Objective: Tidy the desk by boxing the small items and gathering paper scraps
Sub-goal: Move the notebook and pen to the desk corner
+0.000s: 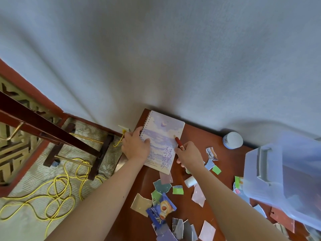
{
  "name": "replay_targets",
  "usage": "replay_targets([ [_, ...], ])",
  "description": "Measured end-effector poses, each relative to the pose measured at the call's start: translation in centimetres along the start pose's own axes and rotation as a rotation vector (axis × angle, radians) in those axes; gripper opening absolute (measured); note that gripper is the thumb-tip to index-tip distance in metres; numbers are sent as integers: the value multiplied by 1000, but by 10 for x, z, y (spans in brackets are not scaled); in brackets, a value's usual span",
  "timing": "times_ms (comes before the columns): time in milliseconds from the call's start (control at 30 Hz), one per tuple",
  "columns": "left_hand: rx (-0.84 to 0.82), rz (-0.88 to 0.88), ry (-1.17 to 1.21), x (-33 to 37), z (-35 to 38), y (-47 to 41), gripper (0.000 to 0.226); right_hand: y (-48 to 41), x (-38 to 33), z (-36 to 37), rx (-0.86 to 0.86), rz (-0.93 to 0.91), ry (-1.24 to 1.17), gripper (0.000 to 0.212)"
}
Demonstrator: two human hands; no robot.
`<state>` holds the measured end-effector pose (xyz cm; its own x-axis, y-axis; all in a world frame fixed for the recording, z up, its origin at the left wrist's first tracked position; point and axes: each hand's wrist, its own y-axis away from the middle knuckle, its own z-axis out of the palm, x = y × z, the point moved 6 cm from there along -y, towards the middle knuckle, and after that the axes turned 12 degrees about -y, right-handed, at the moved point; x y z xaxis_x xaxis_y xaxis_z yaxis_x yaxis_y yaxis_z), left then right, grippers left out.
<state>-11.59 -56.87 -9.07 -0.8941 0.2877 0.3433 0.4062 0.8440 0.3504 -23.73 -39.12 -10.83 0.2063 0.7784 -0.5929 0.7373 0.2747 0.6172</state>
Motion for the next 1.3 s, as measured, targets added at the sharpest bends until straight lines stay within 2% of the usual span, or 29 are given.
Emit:
replay_targets([
  [467,12,-16,154,-14,-10,-28,41,-9,-26,24,-56,49,-74,17],
  [667,26,-5,153,-13,-10,-25,44,-2,-35,19,63,-50,-305,16],
  [733,56,-4,110,-12,-12,-23,47,-1,-44,22,43,-75,-392,14],
  [833,109,81,169,-4,-15,-17,42,3,-60,30,-67,-57,-516,13],
  [933,7,202,349,9,-11,-11,29,5,-67,38,-110,20,-687,13],
  [1067,-51,304,247,20,-8,-11,32,4,-67,44,-78,89,-813,29],
  [1300,-48,388,102,20,-5,-12,33,4,-66,45,-146,119,-819,25],
])
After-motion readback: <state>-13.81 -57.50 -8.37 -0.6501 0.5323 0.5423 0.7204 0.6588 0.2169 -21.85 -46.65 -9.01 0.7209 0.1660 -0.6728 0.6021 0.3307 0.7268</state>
